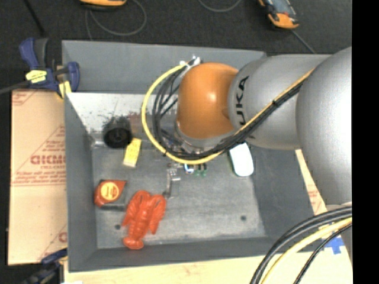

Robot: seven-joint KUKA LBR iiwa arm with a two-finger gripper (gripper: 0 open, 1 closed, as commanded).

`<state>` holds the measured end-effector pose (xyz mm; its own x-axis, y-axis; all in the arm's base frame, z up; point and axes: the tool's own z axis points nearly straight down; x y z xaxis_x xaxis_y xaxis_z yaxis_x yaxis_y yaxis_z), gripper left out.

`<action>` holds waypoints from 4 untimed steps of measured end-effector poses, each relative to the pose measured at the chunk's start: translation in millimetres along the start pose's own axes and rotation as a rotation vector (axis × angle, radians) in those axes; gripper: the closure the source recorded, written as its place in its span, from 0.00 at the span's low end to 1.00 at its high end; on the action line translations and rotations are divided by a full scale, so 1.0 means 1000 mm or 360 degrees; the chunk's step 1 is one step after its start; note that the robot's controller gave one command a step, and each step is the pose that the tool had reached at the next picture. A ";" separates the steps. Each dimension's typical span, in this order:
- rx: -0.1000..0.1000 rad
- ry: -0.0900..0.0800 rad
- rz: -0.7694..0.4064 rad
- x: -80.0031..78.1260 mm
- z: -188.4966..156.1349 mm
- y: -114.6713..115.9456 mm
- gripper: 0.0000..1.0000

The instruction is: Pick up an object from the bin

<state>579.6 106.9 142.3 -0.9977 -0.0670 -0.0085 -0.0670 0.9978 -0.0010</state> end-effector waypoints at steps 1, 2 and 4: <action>-0.0004 0.0007 -0.0033 0.031 0.045 0.026 0.00; -0.0003 0.0019 0.0204 0.041 0.065 0.031 0.00; -0.0005 0.0006 -0.0133 0.033 0.070 0.041 1.00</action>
Offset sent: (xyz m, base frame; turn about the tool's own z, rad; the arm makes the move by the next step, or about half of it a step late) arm -0.0417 0.0274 -0.0723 0.3012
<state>544.1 145.2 71.9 -0.9887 -0.1499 -0.0049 -0.1499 0.9887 0.0014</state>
